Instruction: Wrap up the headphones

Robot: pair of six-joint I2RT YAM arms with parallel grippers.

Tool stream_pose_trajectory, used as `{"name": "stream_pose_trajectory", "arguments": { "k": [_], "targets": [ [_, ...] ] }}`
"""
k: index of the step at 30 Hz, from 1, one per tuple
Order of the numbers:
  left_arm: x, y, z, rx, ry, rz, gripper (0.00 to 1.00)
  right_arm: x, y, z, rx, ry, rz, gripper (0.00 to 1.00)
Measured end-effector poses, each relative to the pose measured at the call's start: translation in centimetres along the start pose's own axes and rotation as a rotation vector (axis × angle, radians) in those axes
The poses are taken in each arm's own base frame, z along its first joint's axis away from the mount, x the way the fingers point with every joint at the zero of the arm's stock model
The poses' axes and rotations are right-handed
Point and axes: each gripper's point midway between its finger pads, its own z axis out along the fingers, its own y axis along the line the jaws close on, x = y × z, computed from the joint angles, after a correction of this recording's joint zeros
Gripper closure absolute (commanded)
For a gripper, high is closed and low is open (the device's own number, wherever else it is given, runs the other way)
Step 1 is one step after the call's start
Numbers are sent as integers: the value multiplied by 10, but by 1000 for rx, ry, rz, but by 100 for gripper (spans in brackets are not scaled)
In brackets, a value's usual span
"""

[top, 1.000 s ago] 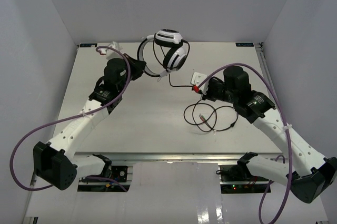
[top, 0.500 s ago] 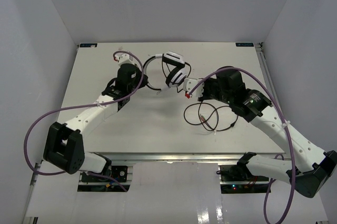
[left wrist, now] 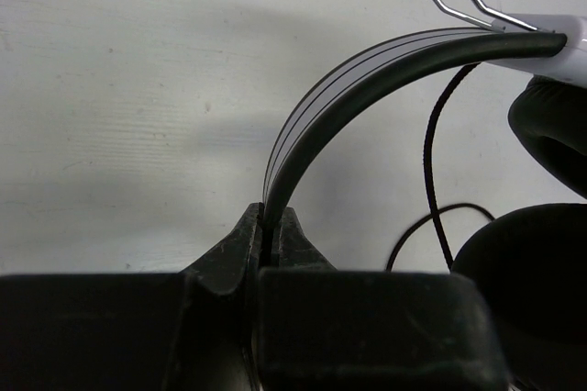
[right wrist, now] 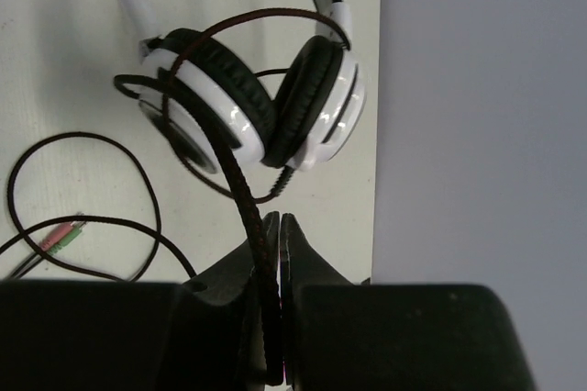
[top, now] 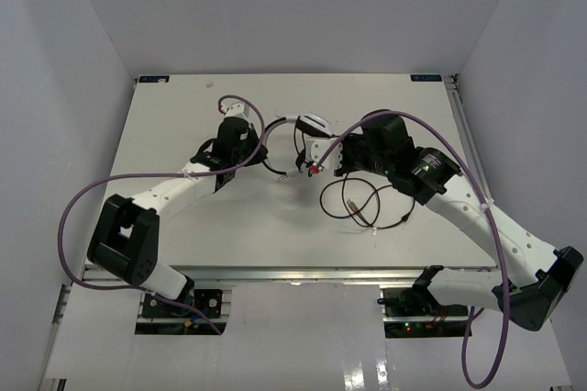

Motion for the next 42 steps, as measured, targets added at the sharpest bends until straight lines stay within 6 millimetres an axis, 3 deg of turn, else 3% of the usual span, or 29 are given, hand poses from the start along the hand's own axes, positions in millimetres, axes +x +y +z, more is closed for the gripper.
{"name": "stream_pose_trajectory", "arguments": {
  "k": [12,26,33,42],
  "targets": [
    [26,-28,-12,193,76,146,100,14,-6,6,29,70,-77,87],
    [28,-59,-59,429,43,260,100,37,2,29,-26,102,-59,86],
    [40,-66,-67,491,78,283,100,36,0,47,-68,59,-6,86],
    [42,-73,-73,534,89,292,100,33,-5,48,-85,-13,63,84]
  ]
}}
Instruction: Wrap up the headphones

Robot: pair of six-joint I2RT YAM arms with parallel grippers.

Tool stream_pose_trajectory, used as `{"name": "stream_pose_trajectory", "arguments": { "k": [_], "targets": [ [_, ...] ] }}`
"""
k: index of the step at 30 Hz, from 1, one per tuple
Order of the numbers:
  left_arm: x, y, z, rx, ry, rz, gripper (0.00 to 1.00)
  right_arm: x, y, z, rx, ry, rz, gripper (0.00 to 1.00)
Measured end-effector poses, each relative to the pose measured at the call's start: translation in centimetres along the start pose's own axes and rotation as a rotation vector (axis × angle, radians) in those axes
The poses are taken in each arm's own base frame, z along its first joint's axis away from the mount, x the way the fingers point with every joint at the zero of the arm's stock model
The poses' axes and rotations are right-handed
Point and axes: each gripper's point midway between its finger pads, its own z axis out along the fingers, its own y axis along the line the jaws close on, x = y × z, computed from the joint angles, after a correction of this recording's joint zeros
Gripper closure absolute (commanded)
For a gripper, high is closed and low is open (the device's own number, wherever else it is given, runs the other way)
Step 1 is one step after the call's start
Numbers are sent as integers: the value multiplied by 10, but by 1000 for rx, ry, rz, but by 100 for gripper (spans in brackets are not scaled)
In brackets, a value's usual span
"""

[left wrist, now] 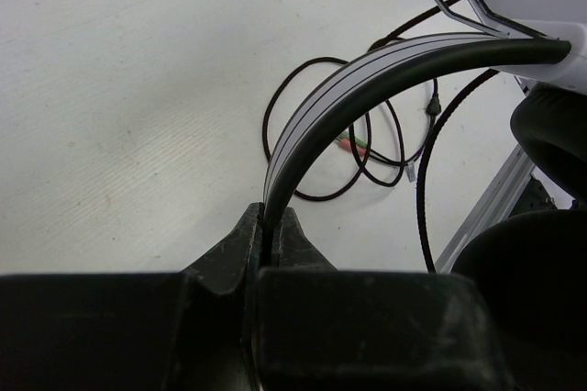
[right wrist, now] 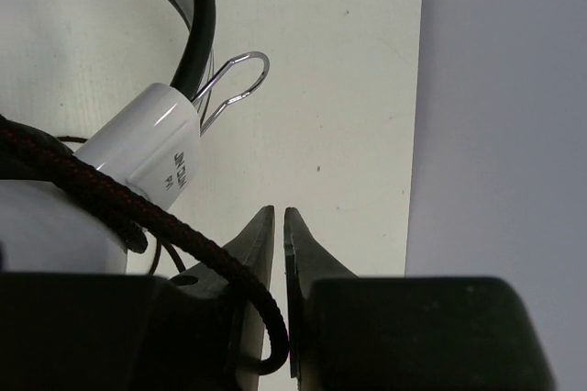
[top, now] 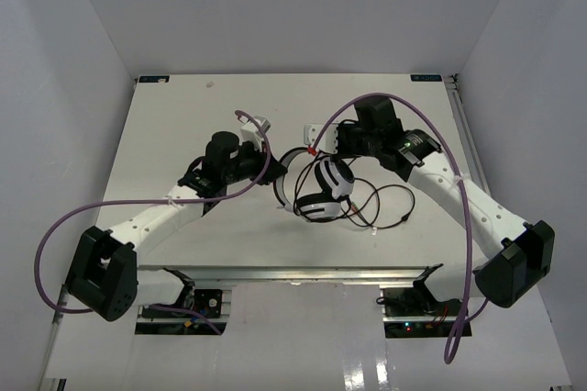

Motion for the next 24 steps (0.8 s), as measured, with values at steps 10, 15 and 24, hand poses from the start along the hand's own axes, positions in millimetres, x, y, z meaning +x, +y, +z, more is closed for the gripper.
{"name": "stream_pose_trajectory", "arguments": {
  "k": [10,15,24],
  "targets": [
    [-16,-14,-12,29,-50,-7,100,4,12,2,-52,-72,84,78],
    [-19,-20,-13,48,-50,-23,100,5,15,3,-61,-100,133,63],
    [-30,-39,-18,101,-36,-64,100,3,15,3,-106,-213,301,37]
  ]
}}
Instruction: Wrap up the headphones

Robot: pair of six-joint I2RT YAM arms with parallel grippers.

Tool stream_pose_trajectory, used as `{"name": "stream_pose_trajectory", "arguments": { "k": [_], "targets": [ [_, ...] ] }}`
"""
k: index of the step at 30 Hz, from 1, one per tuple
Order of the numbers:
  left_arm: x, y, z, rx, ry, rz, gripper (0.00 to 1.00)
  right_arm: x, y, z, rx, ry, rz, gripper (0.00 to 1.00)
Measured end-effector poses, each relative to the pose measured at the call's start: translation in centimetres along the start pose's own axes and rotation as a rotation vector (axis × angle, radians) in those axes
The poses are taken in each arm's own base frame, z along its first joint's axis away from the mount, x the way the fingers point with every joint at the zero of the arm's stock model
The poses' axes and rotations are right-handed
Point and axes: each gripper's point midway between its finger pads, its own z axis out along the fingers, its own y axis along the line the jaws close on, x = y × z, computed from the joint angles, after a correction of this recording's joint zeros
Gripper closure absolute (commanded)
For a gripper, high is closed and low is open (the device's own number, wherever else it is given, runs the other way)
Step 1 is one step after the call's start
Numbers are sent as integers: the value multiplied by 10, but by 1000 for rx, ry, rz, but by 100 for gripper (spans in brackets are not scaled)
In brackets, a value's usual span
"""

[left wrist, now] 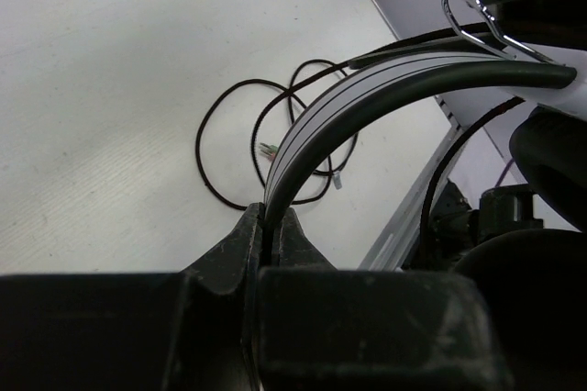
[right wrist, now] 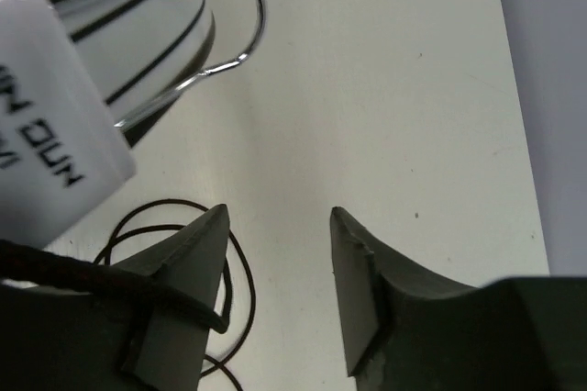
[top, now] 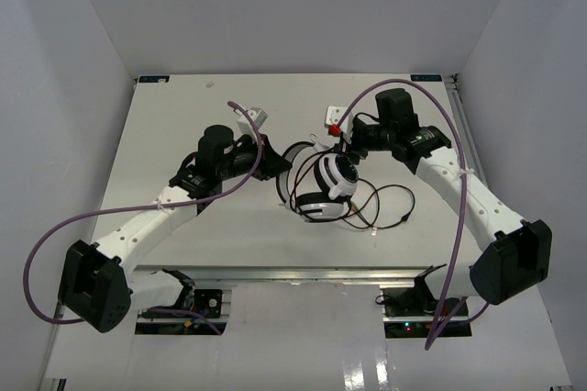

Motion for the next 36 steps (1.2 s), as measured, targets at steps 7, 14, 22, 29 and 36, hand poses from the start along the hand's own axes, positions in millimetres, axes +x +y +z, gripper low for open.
{"name": "stream_pose_trajectory", "arguments": {
  "k": [7,14,22,29,36],
  "targets": [
    [-27,-17,-7,2,-24,-27,100,-8,-1,2,-37,-146,196,15],
    [-64,-36,-14,4,-92,-79,100,-12,15,18,-100,-283,366,7],
    [-118,-55,-26,-20,-207,-103,100,-7,42,32,-178,-421,524,6],
    [-153,-60,-38,-67,-311,-115,100,-12,57,28,-223,-506,535,6],
    [-164,-48,-42,-144,-373,-175,100,-12,75,24,-278,-547,535,9]
  ]
}}
